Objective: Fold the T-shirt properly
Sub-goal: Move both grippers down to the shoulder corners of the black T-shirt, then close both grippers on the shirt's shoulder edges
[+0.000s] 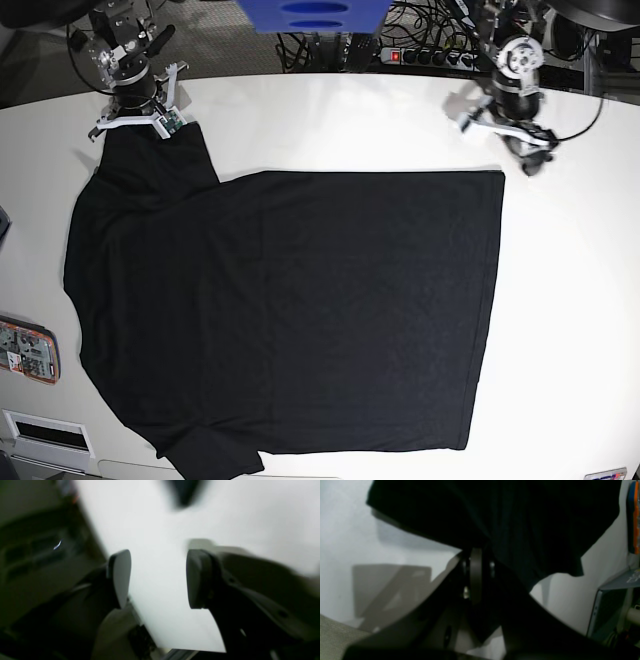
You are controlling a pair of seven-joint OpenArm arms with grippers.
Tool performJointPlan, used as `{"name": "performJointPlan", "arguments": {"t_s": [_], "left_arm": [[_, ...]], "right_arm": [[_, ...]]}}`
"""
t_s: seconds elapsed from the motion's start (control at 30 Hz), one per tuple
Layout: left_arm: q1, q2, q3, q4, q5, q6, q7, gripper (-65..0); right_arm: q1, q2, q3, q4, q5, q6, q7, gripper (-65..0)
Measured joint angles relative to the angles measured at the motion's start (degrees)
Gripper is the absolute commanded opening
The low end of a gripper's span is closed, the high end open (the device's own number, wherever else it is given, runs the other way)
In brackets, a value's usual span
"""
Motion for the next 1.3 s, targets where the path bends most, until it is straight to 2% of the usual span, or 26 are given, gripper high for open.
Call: {"name": "performJointPlan", "arguments": {"t_s": [0.1,0.17,0.27,0.47,0.6,0.8,0.9,1.17,1.23,1.3], "left_arm": [[0.04,-4.02,5.11,2.84,-5.49,-4.13,4.22,-32.3],[-0.66,-6.27,7.8,3.78,-9.11,-4.98,7.52,-32.3],[-3.23,-9.27,10.91,3.76,-13.81,-5.22,11.15,-32.2],[-6.45,-13.09,14.67,3.76,-20.79,-5.09,12.2,-32.2],[-8.57,-13.79,17.25,2.64,-22.01,-5.01,11.89,-32.2],[-18.71,-14.23,23.76,-11.28,-17.33,-0.39,11.41,-32.2],[-21.35,-14.25,26.75,-14.62,-15.45,1.22,12.31,-32.2],[-21.53,-14.4,28.11,-14.12,-15.15,1.2,13.25,-33.6],[-21.57,-14.38,28.17,-14.12,-15.39,0.68,13.38,-41.7],[-21.94,-14.43,28.15,-13.88,-16.5,-2.93,13.29,-60.9]], "right_arm": [[0.0,0.0,0.0,0.0,-0.13,0.0,0.0,-65.0],[0.0,0.0,0.0,0.0,-0.13,0.0,0.0,-65.0],[0.0,0.0,0.0,0.0,-0.09,0.0,0.0,-65.0],[0.0,-0.02,0.0,0.0,-0.13,-0.02,0.0,-65.0],[0.0,0.0,0.0,1.09,-0.15,0.59,-1.88,-65.0],[-0.39,-0.02,0.0,2.45,-0.13,1.46,-3.91,-65.0],[-0.33,-0.02,0.0,2.45,-0.11,1.51,-3.89,-65.0],[-0.33,0.0,0.0,2.49,-0.13,1.53,-4.07,-65.0],[-0.33,-0.02,0.0,2.49,-0.13,1.53,-3.85,-65.0],[-0.33,0.0,0.0,2.49,-0.11,1.53,-3.85,-65.0]]}}
